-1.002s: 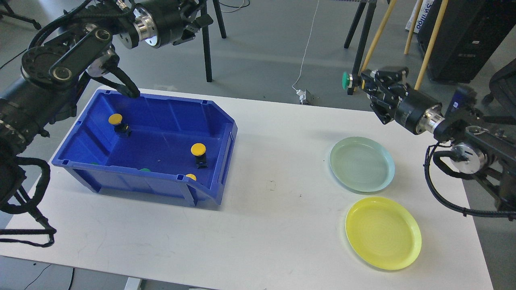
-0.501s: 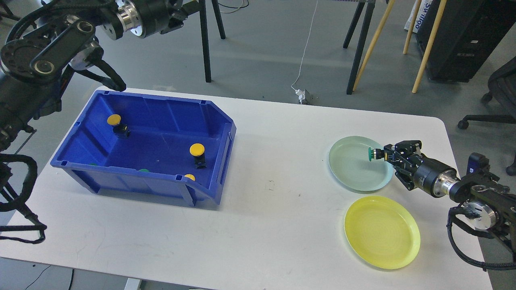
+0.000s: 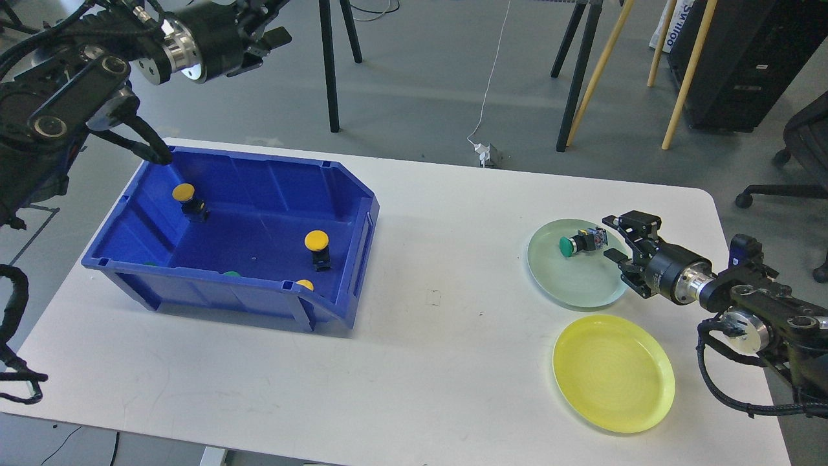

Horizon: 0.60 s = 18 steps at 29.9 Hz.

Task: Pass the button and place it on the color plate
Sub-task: 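Lower the button onto the pale green plate and open the right gripper, then move the left gripper back down into the blue bin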

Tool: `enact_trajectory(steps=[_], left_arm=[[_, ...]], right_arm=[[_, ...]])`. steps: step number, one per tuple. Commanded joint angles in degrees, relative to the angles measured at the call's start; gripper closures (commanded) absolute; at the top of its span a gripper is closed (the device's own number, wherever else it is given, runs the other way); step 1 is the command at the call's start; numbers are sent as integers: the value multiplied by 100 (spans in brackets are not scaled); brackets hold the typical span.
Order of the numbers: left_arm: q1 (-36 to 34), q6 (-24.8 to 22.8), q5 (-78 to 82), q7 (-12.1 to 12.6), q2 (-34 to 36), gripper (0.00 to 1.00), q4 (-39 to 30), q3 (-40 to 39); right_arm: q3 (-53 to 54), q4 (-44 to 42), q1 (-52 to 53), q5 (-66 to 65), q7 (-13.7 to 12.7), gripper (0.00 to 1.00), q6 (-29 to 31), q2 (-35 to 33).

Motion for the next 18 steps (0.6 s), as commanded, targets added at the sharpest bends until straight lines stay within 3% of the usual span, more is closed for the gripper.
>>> enact_trajectory(steps=[1,6,9,14,18], left_arm=[[-24,1,959,-9,591,1,-744,625],[20,1,2429,-9,1426,1,-2185,1073],[107,1,2816,9,1709,1,-2627,1574],[396,1,3703,9,1272,1,-2488,1760],[775,1,4389,-26,490,1,-1602,1760]], right_arm=[[30,15,100,13,2,14,43,-225],[21,23,285,22,-25,14,69,-648],[65,23,303,22,-33,14,69,-814],[56,23,347,39,-42,14,69,-1017],[39,32,312,39,-33,14,69,-1158]])
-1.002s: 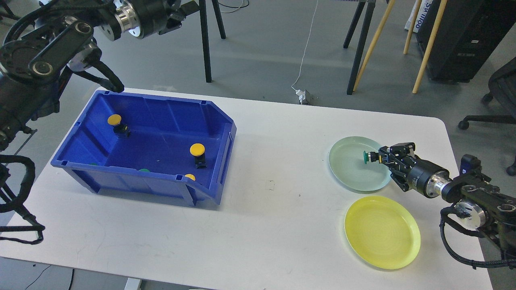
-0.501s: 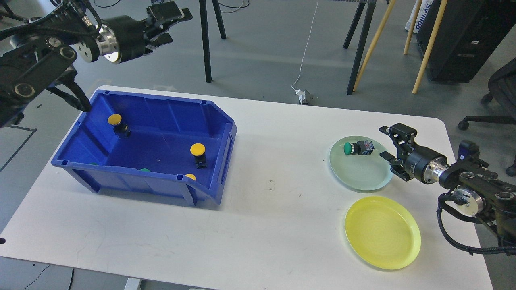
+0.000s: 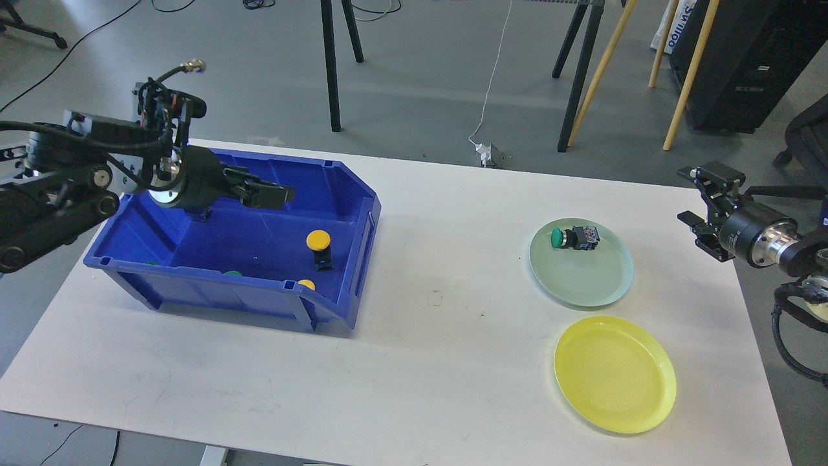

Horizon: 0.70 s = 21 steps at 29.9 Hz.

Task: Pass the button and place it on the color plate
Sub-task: 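Move the left gripper back down into the blue bin, then grasp the yellow-capped button with the left gripper and lift it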

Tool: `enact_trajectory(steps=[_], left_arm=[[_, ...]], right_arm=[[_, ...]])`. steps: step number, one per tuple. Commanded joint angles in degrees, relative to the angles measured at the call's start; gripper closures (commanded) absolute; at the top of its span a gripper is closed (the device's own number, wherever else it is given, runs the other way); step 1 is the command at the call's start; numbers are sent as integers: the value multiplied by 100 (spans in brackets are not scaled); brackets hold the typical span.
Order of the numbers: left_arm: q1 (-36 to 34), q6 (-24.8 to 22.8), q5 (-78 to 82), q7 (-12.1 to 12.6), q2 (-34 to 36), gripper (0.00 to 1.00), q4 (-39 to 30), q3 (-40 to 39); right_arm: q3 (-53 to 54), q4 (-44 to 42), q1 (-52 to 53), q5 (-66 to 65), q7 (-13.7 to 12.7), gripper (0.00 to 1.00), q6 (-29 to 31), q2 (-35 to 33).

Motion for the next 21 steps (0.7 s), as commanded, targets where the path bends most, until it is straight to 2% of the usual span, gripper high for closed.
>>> enact_trajectory(steps=[1,5,14,17,21], left_arm=[[228,0,582,-52,-720,1,851,13],[316,0,680,-79,-1249,1,1398,22],[395,0,618,-79,-1680,1,1591,-5],[439,0,627,-88,-1794,1,1863,-5],[457,0,662,-351,-2023,2,2241,39]], right_arm=[[-28,8,-38,2,9,14,-2,-123],[-55,8,-56,2,18,14,7,-167],[-72,8,-82,-15,18,14,7,-159],[-81,8,-82,-16,27,14,-2,-159],[-81,8,-82,-24,36,14,-2,-159]])
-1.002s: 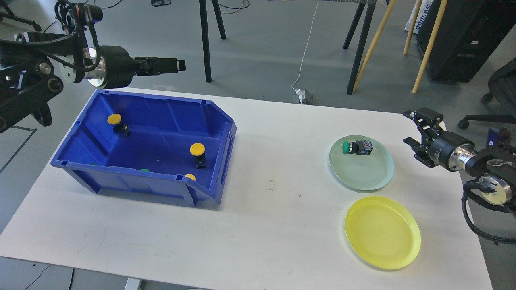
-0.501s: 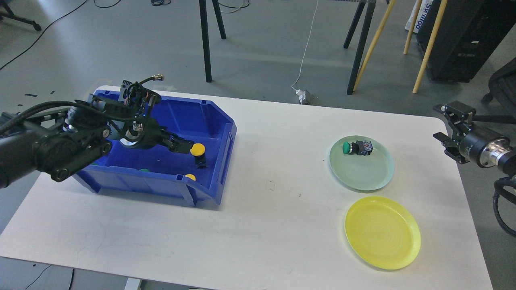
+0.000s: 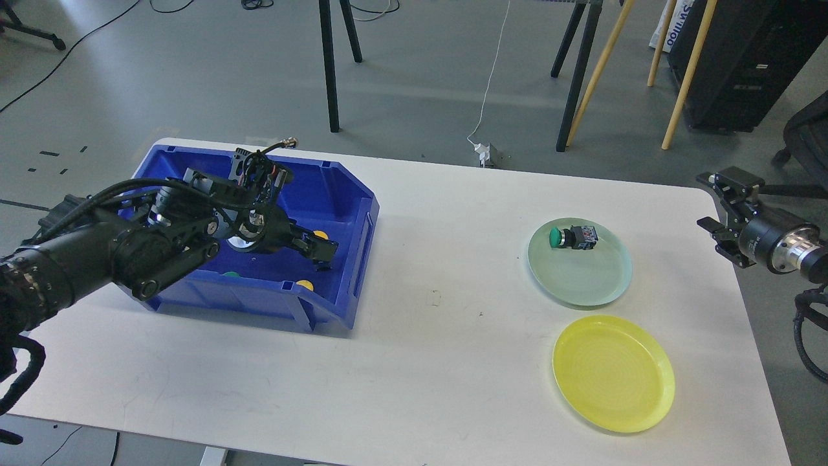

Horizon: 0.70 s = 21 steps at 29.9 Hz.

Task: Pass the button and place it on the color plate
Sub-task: 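Grasp the yellow-capped button with the left gripper and lift it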

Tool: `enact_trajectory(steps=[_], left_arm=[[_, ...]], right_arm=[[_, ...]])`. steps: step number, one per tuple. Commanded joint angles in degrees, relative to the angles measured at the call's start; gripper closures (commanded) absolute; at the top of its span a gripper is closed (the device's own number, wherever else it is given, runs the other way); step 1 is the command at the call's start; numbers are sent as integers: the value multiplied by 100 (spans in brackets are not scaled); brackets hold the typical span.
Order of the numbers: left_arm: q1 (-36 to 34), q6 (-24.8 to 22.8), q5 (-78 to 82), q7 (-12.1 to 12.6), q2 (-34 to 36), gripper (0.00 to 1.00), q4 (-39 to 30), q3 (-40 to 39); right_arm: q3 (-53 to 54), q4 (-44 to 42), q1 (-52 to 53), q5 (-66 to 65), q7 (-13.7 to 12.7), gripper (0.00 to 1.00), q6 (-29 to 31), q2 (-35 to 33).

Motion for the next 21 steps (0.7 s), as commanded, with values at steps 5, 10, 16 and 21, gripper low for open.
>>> enact_trajectory(steps=[5,10,16,21], left_arm=[[3,0,34,-320,-243,15,466,222],[-6,0,25,-399,-252,28,475,222],[-14,0,-19,-408,-252,65,475,205],[-23,0,-37,-496,-243,80,475,187]], right_arm=[[-12,-9,-8,-13,9,14,-3,0],[-12,-1,-8,-13,9,14,-3,17],[-12,-1,-8,-22,18,14,-3,52],[-12,-1,-8,-22,9,14,-12,52]])
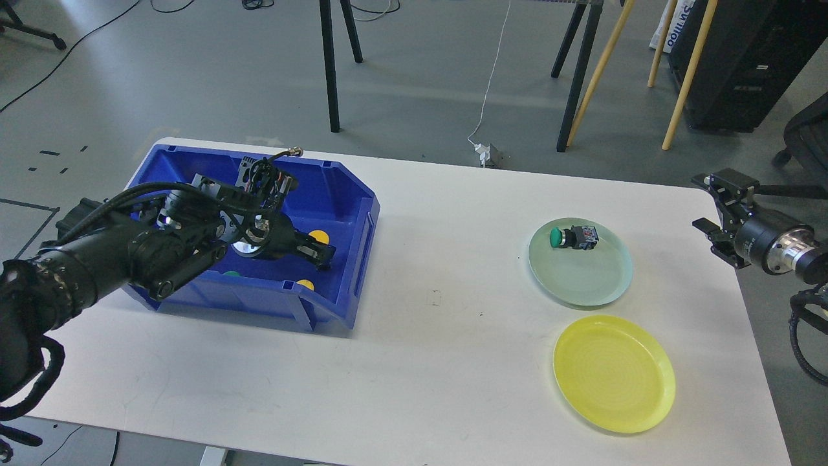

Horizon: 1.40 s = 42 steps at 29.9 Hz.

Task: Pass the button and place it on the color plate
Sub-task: 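Grasp the yellow-capped button with the left gripper and lift it, then pass the yellow-capped button from the left gripper to the right gripper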

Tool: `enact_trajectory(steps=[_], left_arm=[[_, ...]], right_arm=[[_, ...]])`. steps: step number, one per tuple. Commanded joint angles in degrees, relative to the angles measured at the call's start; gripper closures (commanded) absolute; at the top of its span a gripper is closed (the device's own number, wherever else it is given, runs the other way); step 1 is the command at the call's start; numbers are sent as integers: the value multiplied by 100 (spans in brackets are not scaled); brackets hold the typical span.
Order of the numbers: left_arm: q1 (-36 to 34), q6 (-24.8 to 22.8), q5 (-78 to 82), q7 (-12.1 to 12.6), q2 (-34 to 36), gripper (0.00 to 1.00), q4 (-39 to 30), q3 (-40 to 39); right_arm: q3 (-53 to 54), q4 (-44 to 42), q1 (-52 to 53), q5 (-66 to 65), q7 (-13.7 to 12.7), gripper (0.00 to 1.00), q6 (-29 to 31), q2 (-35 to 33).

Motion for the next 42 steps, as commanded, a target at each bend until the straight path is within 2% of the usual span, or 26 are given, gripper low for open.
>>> enact_trajectory(steps=[1,5,8,15,18,21,24,27,33,37,42], left_arm=[[-2,0,-13,-70,13,81,-1,-27],[-46,0,-135,-114,162,82,-71,-97],[-72,0,-451,-272,547,81,-167,-150],[-274,0,-1075,-430,2129,81,-1581,-343],[-283,0,-1663,-422,2622,81,-2100,-930],[-318,0,-2270,-351,2693,80,-2154,-1721],[-607,0,-2841,-150,2562,80,-2119,-2223],[-819,0,-3465,-35,2220,81,-1926,-2303],[-1197,0,-4213,-35,1052,81,-1303,-2321],[-1364,0,-4258,-35,217,81,-890,-2321],[-1469,0,-4441,-53,-329,81,-520,-2348]], right_arm=[[1,0,0,-1,-10,14,-9,9],[1,0,18,-1,-10,14,-17,9],[10,0,70,-1,-10,14,-26,9],[45,17,237,17,17,14,-17,18],[106,175,343,34,26,14,-35,149],[220,534,501,52,8,14,-157,229],[693,930,545,61,-18,14,-360,264],[1125,1264,606,61,-62,14,-448,457],[1512,1485,1037,87,-185,14,-589,1124],[1767,1476,1204,192,-501,14,-606,1687],[1820,1450,1467,535,-537,14,-720,2250]])
